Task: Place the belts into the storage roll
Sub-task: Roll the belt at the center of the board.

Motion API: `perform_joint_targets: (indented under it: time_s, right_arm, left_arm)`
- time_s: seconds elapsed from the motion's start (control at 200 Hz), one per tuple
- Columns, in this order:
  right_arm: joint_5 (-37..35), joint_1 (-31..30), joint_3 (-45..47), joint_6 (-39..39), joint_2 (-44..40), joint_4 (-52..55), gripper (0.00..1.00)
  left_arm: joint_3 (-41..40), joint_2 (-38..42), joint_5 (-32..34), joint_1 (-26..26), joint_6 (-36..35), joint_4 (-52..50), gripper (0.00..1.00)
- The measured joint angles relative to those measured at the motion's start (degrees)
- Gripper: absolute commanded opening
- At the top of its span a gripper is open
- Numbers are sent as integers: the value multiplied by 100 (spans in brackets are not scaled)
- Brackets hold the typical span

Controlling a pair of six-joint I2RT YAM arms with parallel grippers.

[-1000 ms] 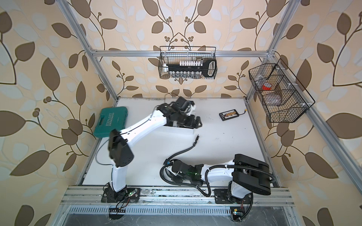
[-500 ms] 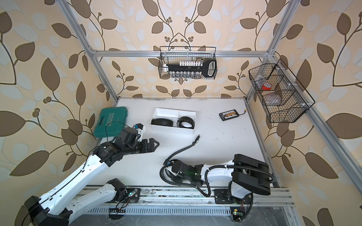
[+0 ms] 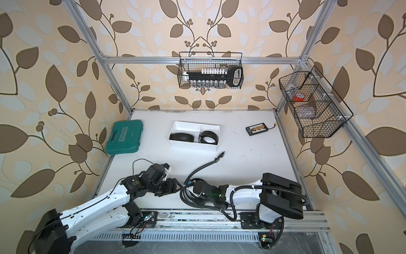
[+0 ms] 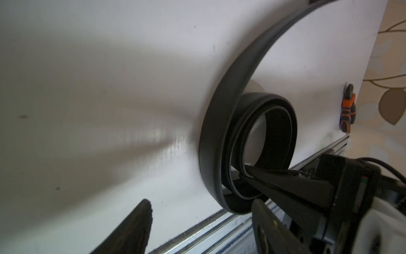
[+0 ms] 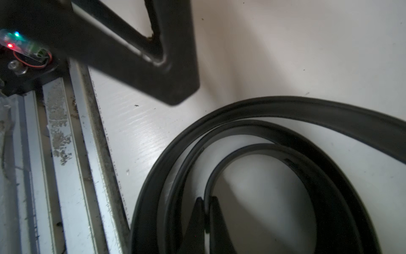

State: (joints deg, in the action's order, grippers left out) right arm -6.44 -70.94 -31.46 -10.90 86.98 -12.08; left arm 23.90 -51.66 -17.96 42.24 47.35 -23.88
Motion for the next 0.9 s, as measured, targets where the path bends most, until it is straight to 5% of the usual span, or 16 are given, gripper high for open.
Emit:
perform_joint_targets:
  time_s: [0.75, 0.9]
  right_arm:
    - [2, 59, 0, -4, 0, -7, 0]
    - [2, 61, 0, -4, 0, -7, 0]
  left_arm:
    - [2, -1034, 249, 210, 258, 667, 41]
    - [107, -1316, 214, 243, 262, 789, 26]
